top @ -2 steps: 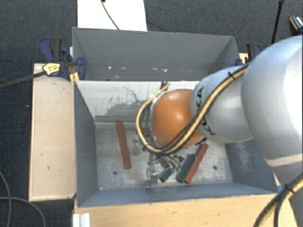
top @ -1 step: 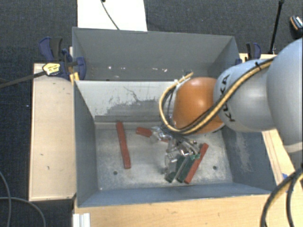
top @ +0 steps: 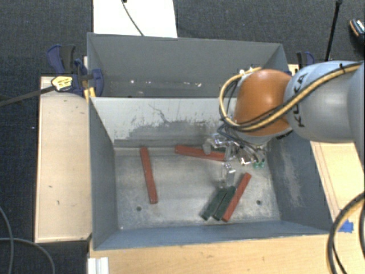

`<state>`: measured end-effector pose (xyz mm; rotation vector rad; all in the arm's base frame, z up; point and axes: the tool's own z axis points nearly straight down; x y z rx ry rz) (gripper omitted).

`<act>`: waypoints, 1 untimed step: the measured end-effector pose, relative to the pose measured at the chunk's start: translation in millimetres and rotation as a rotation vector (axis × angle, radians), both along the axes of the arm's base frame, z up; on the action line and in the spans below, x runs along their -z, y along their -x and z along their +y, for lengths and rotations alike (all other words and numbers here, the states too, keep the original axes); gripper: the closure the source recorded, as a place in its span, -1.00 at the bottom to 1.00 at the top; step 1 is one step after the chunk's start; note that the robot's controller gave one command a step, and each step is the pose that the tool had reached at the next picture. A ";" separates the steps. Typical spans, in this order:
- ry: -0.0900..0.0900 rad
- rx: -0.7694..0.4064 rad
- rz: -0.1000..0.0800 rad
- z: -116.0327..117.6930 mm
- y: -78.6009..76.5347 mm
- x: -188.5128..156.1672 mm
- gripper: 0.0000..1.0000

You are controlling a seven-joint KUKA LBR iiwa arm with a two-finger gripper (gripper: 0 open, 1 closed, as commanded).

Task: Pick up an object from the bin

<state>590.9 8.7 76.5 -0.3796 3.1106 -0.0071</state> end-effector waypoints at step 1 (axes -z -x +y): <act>-0.002 0.066 0.003 -58.8 -0.6 1.4 -1.00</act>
Offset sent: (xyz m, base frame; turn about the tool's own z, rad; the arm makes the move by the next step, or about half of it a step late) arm -0.0005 -0.0545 -0.0024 0.0583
